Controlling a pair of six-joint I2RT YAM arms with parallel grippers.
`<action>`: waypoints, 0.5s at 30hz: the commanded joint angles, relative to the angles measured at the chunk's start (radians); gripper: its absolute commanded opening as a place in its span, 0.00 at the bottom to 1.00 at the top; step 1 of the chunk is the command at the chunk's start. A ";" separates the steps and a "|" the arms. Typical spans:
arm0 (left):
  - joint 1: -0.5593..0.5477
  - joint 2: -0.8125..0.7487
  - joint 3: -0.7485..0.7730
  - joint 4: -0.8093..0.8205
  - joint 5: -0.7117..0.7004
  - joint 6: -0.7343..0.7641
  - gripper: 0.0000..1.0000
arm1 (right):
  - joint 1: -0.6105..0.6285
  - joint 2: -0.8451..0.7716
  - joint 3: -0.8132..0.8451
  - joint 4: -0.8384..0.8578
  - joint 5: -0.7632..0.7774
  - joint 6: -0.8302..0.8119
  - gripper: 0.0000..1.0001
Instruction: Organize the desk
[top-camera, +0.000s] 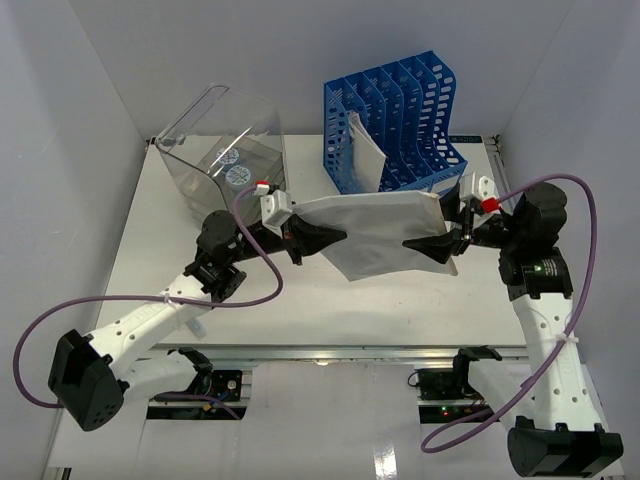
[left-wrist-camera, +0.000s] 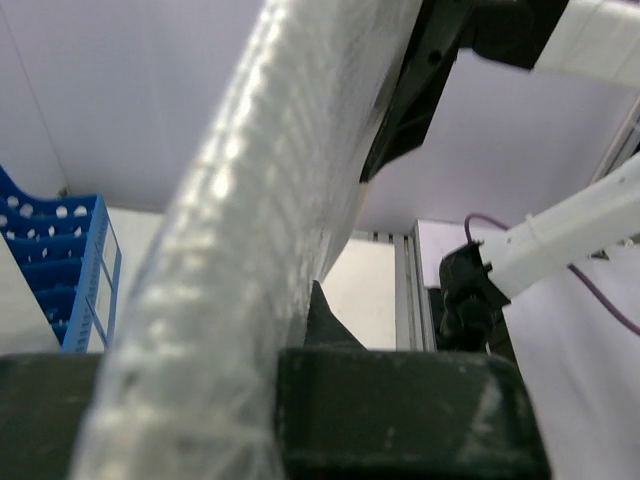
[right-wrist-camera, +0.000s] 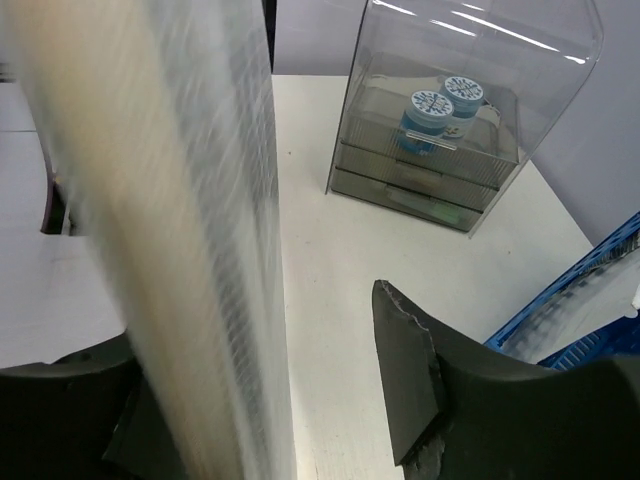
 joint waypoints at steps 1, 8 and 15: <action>-0.003 -0.059 0.087 -0.395 -0.003 0.219 0.00 | 0.004 0.054 0.109 -0.319 0.032 -0.308 0.68; -0.002 -0.041 0.154 -0.572 -0.004 0.325 0.00 | 0.033 0.132 0.228 -0.581 0.040 -0.559 0.73; -0.003 0.004 0.209 -0.617 0.009 0.352 0.00 | 0.182 0.173 0.281 -0.738 0.152 -0.718 0.55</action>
